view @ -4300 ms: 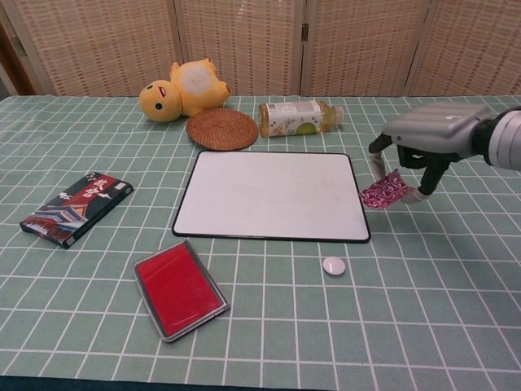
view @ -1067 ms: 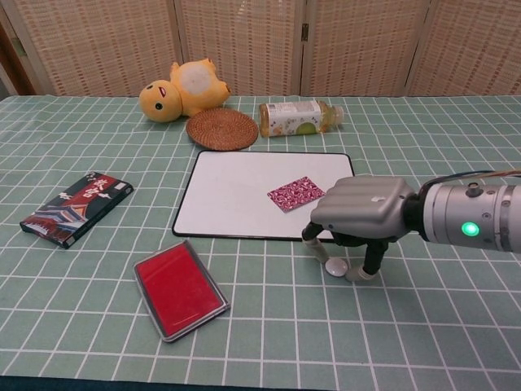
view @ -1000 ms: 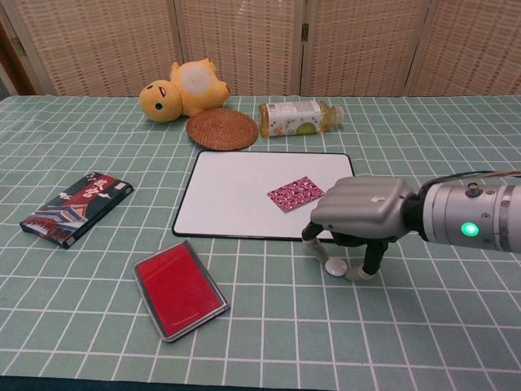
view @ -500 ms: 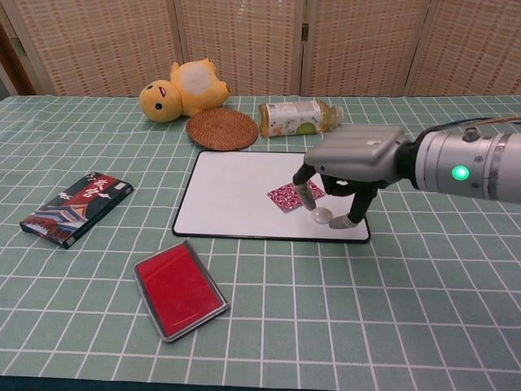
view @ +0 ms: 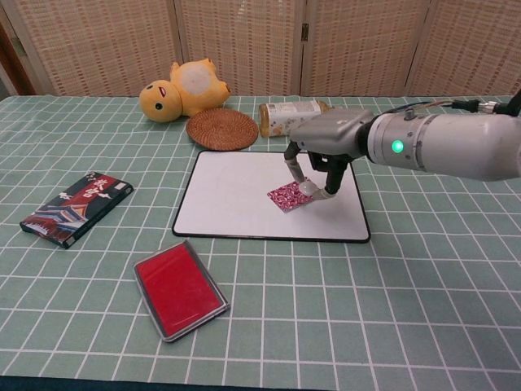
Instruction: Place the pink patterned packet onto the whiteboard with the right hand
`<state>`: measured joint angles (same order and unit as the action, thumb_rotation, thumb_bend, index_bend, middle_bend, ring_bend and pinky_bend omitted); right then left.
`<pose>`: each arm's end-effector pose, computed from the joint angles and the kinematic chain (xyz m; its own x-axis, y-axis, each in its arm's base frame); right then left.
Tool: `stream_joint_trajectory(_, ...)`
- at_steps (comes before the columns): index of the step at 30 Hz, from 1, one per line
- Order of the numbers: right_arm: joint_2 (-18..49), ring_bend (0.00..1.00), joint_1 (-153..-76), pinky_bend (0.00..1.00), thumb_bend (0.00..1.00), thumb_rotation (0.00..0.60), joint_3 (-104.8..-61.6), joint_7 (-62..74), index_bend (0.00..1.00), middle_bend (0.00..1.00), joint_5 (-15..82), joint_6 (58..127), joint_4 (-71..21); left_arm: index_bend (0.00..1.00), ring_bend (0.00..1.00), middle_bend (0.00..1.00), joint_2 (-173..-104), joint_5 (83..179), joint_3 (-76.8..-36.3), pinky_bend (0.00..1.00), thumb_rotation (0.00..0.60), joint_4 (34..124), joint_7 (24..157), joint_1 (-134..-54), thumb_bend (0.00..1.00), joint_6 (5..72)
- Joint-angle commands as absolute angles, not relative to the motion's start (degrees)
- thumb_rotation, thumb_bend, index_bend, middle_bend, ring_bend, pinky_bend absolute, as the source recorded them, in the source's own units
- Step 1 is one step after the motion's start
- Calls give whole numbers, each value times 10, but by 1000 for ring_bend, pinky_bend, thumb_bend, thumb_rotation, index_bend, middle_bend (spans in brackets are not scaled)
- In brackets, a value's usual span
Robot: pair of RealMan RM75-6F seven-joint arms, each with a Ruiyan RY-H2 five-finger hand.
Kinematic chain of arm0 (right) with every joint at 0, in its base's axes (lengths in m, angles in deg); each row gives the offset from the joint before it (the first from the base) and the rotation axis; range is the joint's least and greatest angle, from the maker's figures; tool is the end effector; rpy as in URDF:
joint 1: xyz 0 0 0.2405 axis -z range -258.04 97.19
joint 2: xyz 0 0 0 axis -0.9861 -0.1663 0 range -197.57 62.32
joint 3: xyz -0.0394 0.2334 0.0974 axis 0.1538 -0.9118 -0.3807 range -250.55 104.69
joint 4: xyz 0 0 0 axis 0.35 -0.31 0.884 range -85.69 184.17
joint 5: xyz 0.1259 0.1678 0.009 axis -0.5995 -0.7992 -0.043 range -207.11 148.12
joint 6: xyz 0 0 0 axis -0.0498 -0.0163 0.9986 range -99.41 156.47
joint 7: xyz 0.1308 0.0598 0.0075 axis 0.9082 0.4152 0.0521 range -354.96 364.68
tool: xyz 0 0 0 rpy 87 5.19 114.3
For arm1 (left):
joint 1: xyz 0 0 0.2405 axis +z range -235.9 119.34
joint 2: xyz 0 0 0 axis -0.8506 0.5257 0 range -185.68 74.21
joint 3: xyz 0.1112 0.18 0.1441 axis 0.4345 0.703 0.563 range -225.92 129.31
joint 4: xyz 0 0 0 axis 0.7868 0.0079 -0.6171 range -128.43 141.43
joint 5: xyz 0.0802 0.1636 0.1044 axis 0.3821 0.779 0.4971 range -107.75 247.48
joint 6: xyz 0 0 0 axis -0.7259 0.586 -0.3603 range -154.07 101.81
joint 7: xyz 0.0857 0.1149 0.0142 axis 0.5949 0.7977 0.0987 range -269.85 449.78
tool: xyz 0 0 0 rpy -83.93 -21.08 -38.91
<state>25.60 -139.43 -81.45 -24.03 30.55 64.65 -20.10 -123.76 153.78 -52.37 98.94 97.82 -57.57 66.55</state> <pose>-0.1039 -0.3978 -0.0585 0.7739 -0.2195 0.5941 -0.5844 -0.6091 0.5361 -0.3177 0.1533 0.1598 0.4632 -0.0962 0.8810 0.8835 0.1288 -0.4504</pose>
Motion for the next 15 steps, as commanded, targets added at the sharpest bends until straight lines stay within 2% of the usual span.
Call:
stream_joint_trajectory(1, 284, 1000, -1417, 1000, 297, 600, -820, -261, 498, 940, 273, 632, -163, 220, 170, 159, -1237, 1537, -522, 5, 600, 989, 979, -574, 220, 665)
stream_joint_trajectory(8, 307, 1000, -1439, 1000, 298, 600, -821, -282, 488, 939, 228, 625, -128, 219, 170, 159, -1238, 1536, -522, 5, 600, 989, 978, -573, 220, 664)
stream_joint_trajectory(15, 313, 1000, -1451, 1000, 287, 600, -816, -293, 361, 933, 194, 624, -121, 219, 170, 159, -1238, 1534, -522, 5, 600, 987, 977, -573, 220, 662)
